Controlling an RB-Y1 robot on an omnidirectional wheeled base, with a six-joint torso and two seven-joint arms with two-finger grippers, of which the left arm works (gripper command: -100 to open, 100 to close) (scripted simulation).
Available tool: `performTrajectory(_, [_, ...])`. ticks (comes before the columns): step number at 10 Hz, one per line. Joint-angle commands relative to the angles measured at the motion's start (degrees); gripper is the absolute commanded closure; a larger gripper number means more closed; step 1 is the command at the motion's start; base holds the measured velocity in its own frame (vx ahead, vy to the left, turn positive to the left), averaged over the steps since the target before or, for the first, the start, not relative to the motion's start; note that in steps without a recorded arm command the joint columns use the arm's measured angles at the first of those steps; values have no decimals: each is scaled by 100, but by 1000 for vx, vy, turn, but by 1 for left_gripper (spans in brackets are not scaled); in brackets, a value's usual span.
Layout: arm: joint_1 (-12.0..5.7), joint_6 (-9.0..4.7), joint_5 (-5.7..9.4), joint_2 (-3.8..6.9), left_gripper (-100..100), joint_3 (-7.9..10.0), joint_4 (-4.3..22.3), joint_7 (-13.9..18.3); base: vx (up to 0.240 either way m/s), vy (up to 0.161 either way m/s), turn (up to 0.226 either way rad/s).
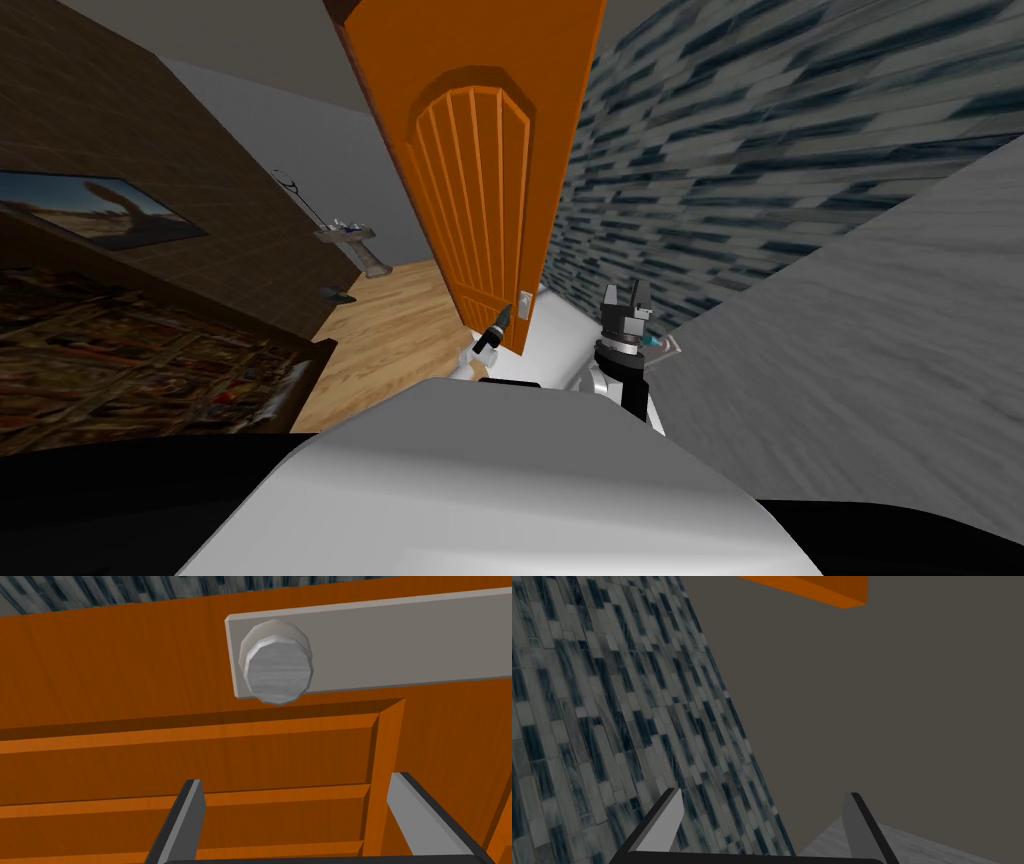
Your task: Push the door open
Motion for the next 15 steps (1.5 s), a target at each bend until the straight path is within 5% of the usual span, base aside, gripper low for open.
performTrajectory(1, [34,53,28,-8,-100,-69,-103,8,-200,65,6])
performTrajectory(5, [39,57,48,-17,-100,-110,-132,24,-108,34,-9])
performTrajectory(13, [-56,-4,12,-106,-100,16,13,12,199,-105,-24])
performTrajectory(14, [-56,-4,12,-106,100,16,13,12,-15,3,6])
performTrajectory(15, [-56,-4,12,-106,100,16,13,12,-44,16,-7])
